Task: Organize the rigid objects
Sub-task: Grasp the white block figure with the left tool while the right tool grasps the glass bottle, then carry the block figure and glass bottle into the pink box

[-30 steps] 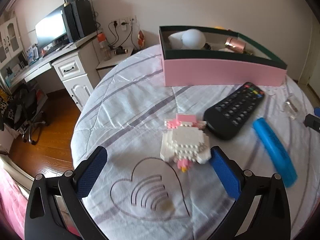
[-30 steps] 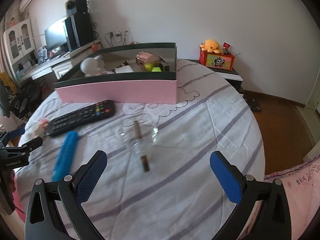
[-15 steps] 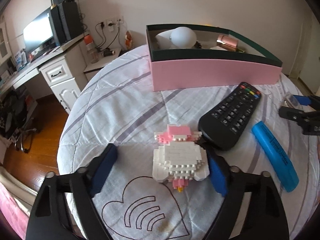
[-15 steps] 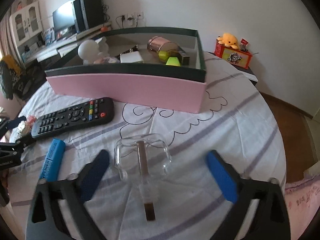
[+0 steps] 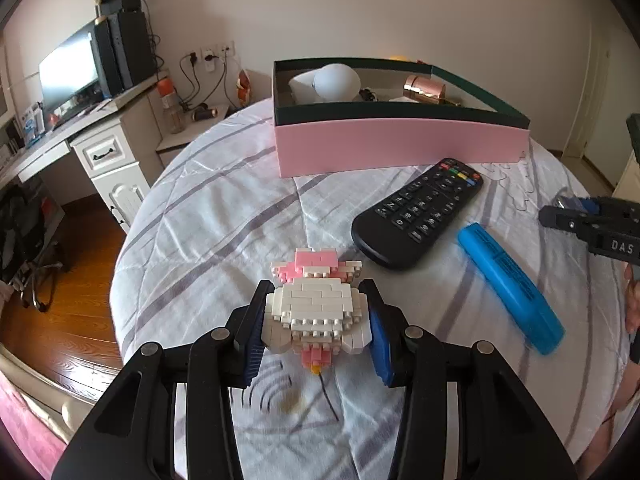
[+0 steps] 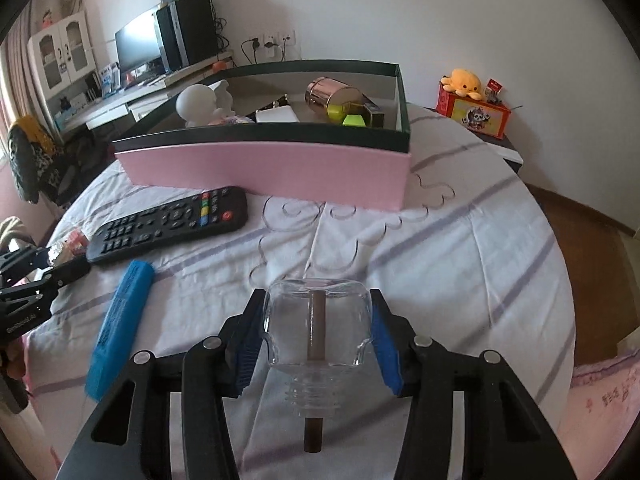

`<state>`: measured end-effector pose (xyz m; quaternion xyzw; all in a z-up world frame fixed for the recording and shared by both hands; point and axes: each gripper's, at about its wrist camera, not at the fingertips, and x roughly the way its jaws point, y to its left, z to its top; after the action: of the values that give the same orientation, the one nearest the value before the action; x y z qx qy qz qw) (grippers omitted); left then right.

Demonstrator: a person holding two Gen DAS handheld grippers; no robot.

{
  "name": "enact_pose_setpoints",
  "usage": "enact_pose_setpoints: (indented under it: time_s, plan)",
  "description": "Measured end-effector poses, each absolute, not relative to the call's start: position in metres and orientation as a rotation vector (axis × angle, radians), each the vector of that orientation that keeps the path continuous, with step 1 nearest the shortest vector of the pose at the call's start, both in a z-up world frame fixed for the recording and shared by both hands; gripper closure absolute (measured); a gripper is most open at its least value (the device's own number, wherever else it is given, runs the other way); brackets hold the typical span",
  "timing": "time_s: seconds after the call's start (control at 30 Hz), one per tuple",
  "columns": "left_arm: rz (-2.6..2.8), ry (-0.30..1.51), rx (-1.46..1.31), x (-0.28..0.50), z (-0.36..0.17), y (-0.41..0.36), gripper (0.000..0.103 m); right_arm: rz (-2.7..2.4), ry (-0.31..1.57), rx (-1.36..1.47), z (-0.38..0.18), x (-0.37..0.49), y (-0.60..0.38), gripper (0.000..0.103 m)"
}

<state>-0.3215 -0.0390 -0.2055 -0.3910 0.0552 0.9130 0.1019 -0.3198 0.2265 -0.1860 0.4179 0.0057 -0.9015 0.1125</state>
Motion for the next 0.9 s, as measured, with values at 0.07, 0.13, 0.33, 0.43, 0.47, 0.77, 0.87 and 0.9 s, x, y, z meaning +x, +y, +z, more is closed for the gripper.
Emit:
enact_pose_setpoints:
  time_s: [0.07,0.13,0.33,0.43,0.47,0.77,0.87,0.9]
  plan:
    - [2.689,0.153,-1.152,-0.316,-0.203,-0.038,0.059,-2.638,-0.004,1.219,-0.183,-0.312,0.226,0.053]
    - [2.686,0.160,-1.140,-0.309,-0.199,-0.036,0.059,-2.637,-0.002,1.211,-0.179,-0.305,0.225,0.053]
    - [2.689,0.161,-1.048,-0.286,-0.176,-0.032,0.059,-2.635,-0.008,1.132,-0.155,-0.281,0.219,0.053]
    - [2.698,0.158,-0.980,-0.274,-0.158,-0.031,0.059,-2.636,0.001,1.078,-0.140,-0.271,0.214,0.053]
    - [2.705,0.163,-0.961,-0.270,-0.153,-0.031,0.059,-2.641,0.006,1.056,-0.134,-0.268,0.212,0.053]
    - [2.802,0.208,-0.761,-0.232,-0.098,-0.033,0.059,-2.670,0.062,0.882,-0.085,-0.238,0.195,0.052]
    - [2.839,0.221,-0.716,-0.223,-0.083,-0.034,0.059,-2.674,0.088,0.823,-0.068,-0.229,0.190,0.052]
    - [2.852,0.221,-0.697,-0.220,-0.078,-0.035,0.059,-2.676,0.095,0.805,-0.063,-0.227,0.188,0.052]
